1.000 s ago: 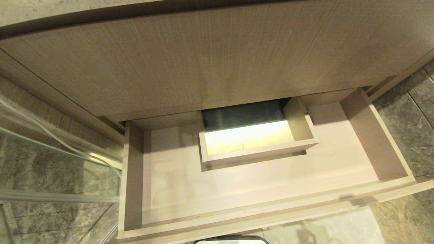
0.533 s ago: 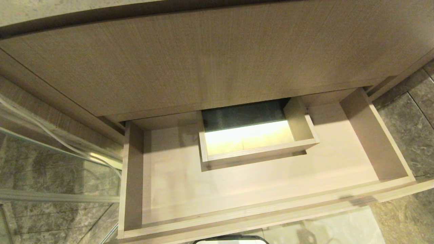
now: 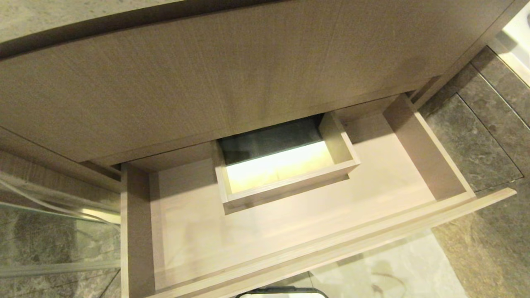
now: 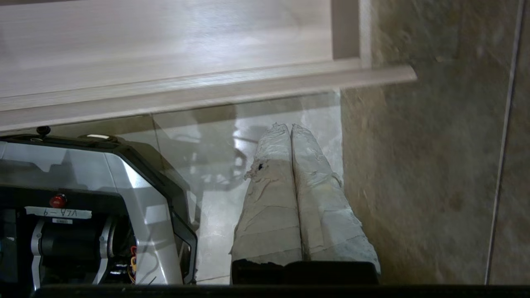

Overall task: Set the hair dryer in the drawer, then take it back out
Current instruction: Pick up the hairdryer

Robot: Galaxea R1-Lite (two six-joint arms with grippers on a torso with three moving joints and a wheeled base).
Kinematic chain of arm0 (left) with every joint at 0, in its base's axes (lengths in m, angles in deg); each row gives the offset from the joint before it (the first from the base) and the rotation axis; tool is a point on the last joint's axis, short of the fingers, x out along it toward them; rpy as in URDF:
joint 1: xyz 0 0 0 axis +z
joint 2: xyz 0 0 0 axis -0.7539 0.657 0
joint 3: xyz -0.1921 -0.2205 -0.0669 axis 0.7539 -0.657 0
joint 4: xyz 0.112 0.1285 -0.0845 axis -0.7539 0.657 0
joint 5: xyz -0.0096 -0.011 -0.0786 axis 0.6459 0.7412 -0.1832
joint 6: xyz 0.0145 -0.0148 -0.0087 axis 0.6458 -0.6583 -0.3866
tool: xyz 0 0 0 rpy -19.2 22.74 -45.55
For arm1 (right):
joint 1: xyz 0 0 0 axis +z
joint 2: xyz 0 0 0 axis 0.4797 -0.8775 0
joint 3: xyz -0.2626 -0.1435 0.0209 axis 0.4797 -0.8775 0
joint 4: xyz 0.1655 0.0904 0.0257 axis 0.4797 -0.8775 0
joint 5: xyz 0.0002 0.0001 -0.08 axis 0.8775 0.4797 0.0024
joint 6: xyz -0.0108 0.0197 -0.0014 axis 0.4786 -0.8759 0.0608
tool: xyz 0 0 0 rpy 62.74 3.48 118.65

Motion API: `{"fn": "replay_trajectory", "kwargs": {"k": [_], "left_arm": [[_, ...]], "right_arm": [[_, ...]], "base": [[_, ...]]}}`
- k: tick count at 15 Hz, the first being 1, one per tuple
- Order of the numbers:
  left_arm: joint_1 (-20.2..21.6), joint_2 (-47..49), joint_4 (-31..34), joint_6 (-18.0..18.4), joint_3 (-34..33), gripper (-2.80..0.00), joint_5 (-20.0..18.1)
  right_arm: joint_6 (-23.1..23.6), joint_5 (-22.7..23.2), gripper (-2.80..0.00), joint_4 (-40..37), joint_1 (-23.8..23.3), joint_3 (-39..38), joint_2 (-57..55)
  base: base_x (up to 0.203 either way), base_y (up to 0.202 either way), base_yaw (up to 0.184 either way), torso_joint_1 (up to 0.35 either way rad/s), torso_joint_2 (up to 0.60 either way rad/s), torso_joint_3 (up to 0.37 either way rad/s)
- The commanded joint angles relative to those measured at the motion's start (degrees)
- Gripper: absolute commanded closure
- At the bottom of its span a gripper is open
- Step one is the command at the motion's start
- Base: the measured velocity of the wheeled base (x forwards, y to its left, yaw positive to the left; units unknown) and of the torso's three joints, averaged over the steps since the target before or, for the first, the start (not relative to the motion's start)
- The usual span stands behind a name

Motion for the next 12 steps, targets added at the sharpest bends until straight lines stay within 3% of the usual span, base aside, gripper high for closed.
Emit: {"fn": "replay_trajectory", "kwargs": {"k": [1,12], "left_arm": [[0.1,0.1,0.0,0.0,0.0,0.00,0.0],[0.0,0.1,0.0,0.0,0.0,0.00,0.0]], "right_arm": [[0.2,0.0,0.00,-0.1,0.0,0.0,0.0],[0.2,-0.1,0.00,0.2,0.0,-0.9,1.2]], "base": [[0.004,0.001,-0.065,0.002,0.00,0.007],[0.000,0.000,0.000,0.000,0.00,0.000]]}}
